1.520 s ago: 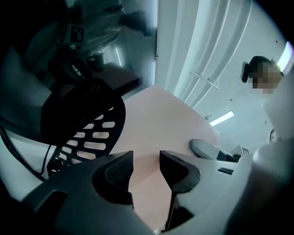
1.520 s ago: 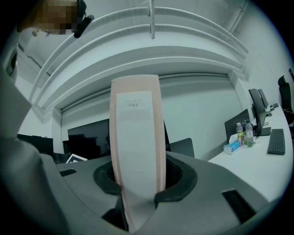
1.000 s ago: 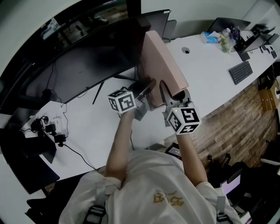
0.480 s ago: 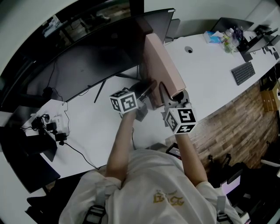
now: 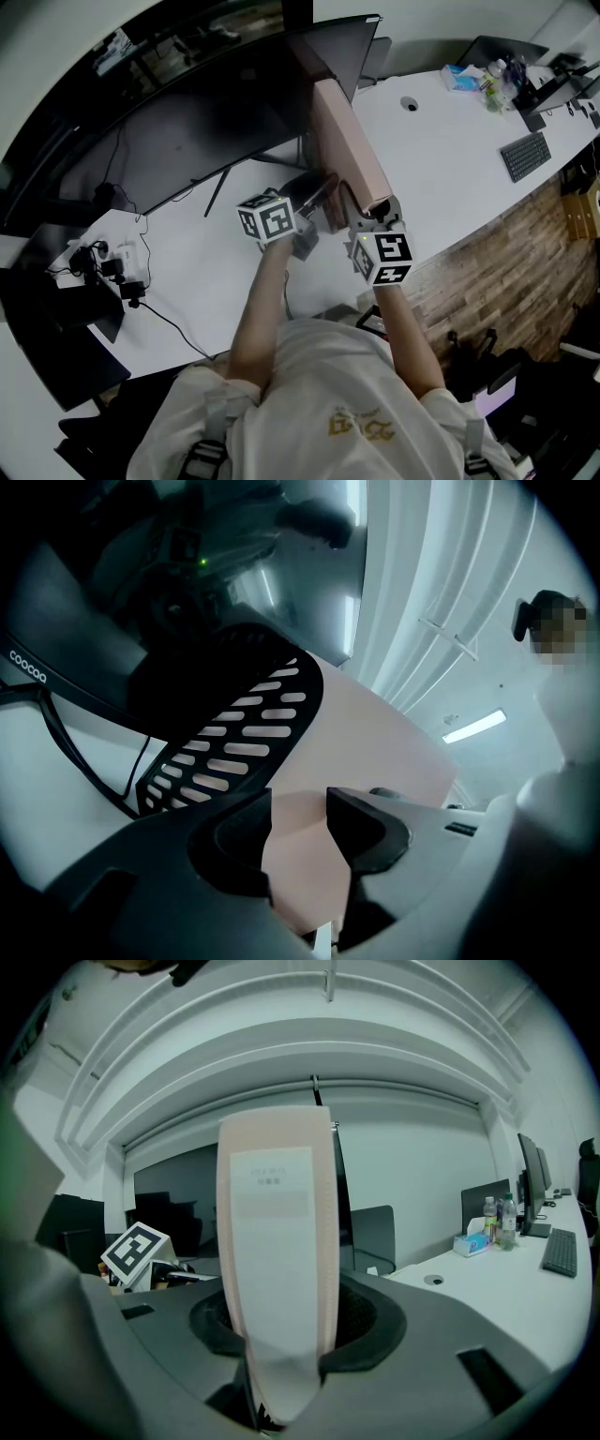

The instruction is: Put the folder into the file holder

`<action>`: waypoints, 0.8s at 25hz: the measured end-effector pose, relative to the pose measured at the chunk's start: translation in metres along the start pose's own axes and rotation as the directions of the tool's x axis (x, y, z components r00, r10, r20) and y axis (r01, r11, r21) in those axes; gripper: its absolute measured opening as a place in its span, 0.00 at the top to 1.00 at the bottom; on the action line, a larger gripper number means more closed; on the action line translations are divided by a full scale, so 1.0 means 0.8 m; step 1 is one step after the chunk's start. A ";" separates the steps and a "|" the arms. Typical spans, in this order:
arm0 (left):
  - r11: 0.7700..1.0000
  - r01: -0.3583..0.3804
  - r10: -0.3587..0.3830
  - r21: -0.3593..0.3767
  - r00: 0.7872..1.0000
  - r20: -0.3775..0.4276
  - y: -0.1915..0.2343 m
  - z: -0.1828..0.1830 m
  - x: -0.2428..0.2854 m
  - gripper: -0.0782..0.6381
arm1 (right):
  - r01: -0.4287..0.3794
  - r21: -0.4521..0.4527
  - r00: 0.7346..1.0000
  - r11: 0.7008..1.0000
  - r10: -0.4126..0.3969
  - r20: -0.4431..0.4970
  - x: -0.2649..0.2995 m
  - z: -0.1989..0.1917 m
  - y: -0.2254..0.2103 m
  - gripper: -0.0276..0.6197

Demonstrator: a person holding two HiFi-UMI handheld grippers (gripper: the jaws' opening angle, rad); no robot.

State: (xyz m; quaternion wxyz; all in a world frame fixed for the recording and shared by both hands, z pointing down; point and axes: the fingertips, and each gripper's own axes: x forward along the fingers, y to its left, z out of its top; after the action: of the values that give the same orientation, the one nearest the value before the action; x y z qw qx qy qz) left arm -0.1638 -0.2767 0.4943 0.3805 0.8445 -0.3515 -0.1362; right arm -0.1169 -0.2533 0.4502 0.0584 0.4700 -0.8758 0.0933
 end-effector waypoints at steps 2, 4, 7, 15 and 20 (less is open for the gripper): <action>1.000 0.012 -0.012 -0.022 1.000 0.000 0.003 -0.005 -0.001 0.63 | -0.003 -0.011 1.000 1.000 0.003 -0.003 0.001 -0.002 0.002 0.68; 1.000 0.007 -0.007 -0.027 1.000 0.006 0.006 -0.005 -0.003 0.63 | -0.005 -0.025 1.000 1.000 0.005 -0.010 0.003 -0.004 0.005 0.67; 1.000 -0.005 0.006 -0.022 1.000 0.016 0.007 -0.001 -0.007 0.62 | -0.013 -0.032 1.000 0.999 0.013 -0.019 0.004 -0.008 0.010 0.67; 0.999 0.013 -0.012 -0.047 1.000 0.026 0.007 -0.003 -0.015 0.61 | -0.007 0.006 0.998 1.000 0.007 -0.060 0.003 -0.016 0.016 0.64; 0.998 0.033 -0.031 -0.046 0.999 0.042 0.000 0.000 -0.017 0.61 | 0.011 0.017 0.998 1.000 -0.009 -0.070 -0.004 -0.018 0.019 0.61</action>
State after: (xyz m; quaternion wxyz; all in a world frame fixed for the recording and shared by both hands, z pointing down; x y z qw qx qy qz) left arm -0.1736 -0.2672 0.4940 0.3907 0.8378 -0.3425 -0.1677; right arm -0.1274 -0.2397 0.4623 0.0852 0.4713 -0.8700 0.1171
